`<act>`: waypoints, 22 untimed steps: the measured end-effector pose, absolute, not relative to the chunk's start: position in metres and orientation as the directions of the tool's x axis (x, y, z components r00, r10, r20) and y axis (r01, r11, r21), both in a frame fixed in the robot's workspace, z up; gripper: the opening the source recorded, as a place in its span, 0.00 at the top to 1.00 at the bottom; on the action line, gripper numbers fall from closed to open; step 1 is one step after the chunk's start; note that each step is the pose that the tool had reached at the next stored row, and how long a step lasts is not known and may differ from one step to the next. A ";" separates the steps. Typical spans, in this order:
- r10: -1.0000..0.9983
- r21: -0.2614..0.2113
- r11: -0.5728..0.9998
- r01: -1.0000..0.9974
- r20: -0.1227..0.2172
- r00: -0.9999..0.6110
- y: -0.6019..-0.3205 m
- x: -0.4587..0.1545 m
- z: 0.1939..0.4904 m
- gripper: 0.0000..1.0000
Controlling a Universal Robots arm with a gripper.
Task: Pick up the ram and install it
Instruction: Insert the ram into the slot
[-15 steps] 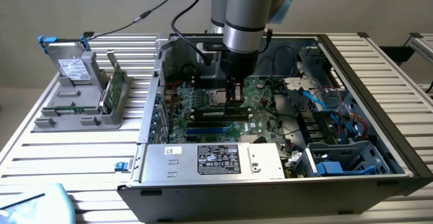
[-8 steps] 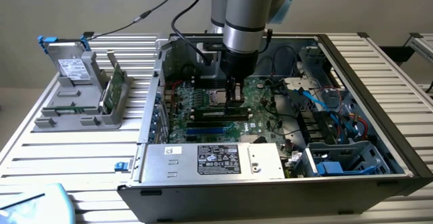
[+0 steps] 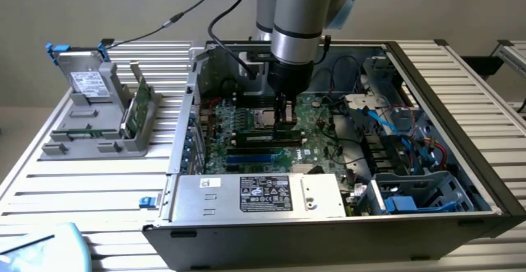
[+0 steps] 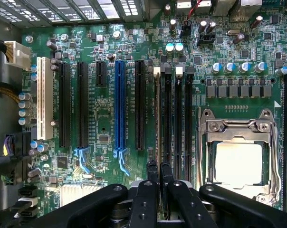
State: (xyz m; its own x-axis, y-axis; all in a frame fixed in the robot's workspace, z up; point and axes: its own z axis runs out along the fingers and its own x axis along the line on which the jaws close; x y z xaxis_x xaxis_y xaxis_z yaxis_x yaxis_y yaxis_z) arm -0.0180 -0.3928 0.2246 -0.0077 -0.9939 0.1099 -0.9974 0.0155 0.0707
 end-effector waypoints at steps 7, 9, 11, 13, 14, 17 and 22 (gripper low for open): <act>-0.994 0.071 0.016 -0.997 0.113 -0.008 -0.393 -0.018 0.225 0.86; -0.994 0.071 0.016 -0.997 0.113 -0.008 -0.393 -0.018 0.225 0.86; -0.993 0.071 0.016 -0.997 0.115 -0.008 -0.393 -0.018 0.225 0.86; -0.993 0.071 0.016 -0.997 0.115 -0.008 -0.393 -0.018 0.225 0.86; -0.993 0.071 0.016 -0.997 0.115 -0.008 -0.393 -0.018 0.225 0.86; -0.993 0.071 0.019 -0.997 0.117 -0.010 -0.393 -0.018 0.225 0.86; -0.993 0.071 0.019 -0.997 0.118 -0.011 -0.393 -0.018 0.224 0.86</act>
State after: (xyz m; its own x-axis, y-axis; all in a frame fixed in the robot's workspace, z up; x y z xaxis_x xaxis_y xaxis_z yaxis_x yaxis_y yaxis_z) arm -0.0180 -0.3928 0.2245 -0.0108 -0.9929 0.1182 -0.9973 0.0193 0.0706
